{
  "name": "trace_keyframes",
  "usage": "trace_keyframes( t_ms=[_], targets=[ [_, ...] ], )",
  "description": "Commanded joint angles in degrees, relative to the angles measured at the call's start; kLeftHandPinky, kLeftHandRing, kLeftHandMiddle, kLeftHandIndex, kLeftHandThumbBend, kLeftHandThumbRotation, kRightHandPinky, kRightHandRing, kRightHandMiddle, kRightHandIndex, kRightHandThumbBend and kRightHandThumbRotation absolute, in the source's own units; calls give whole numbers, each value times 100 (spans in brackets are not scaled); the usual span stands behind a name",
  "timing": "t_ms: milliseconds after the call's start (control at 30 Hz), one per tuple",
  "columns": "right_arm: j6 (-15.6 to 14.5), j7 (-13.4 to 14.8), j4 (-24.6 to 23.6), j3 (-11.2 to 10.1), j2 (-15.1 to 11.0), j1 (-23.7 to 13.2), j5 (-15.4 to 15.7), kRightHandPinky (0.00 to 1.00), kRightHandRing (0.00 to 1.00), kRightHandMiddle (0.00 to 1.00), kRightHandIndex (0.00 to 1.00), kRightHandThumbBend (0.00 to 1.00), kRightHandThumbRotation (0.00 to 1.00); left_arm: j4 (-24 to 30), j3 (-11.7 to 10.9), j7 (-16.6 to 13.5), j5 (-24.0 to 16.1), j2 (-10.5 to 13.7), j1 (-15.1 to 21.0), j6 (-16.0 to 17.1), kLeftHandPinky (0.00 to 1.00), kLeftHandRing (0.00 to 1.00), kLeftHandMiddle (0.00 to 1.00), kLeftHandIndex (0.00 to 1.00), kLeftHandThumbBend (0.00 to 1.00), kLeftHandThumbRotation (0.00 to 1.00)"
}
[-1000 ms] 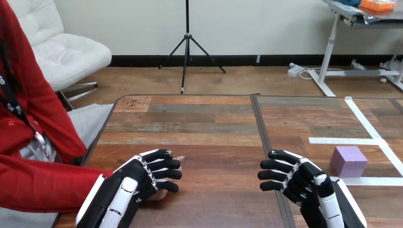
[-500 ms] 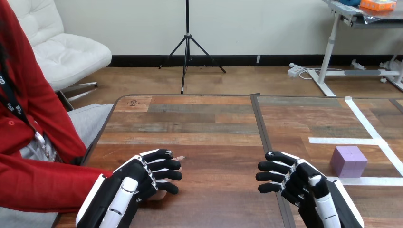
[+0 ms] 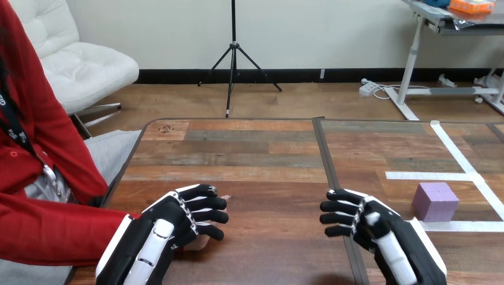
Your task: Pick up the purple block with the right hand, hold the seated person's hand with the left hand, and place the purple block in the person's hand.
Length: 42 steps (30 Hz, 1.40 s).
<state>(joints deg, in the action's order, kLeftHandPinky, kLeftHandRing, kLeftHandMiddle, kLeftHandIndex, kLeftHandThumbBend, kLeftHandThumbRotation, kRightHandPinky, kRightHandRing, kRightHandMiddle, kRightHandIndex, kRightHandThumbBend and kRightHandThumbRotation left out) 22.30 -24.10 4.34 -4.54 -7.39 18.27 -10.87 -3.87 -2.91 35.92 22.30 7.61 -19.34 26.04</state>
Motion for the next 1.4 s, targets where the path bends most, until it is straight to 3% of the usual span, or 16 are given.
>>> trace_keyframes(
  t_ms=[0, 133, 333, 800, 1367],
  targets=[
    [92, 254, 365, -139, -302, -1155, 330, 67, 72, 74, 74, 88, 84, -65, 6, 66, 67, -11, 494, 21, 57, 67, 69, 69, 50, 81],
    [254, 502, 687, -197, -499, -1585, 715, 67, 72, 74, 75, 86, 84, -96, 13, 60, 44, -20, 540, 14, 58, 67, 69, 69, 51, 81],
    [246, 867, 1008, -253, -717, -2098, 1094, 66, 73, 74, 74, 85, 86, -72, 26, 39, 52, -29, 575, -47, 57, 67, 69, 68, 53, 80],
    [478, 1303, 1965, -318, -1353, -3140, 1547, 70, 76, 77, 76, 78, 85, -133, -4, 26, -18, -3, 696, 5, 56, 66, 67, 67, 51, 82],
    [256, 1821, 2836, -181, -2073, -3982, 2154, 74, 80, 81, 80, 83, 85, -89, 17, -10, -30, -21, 687, -54, 54, 65, 66, 66, 52, 84]
  ],
)
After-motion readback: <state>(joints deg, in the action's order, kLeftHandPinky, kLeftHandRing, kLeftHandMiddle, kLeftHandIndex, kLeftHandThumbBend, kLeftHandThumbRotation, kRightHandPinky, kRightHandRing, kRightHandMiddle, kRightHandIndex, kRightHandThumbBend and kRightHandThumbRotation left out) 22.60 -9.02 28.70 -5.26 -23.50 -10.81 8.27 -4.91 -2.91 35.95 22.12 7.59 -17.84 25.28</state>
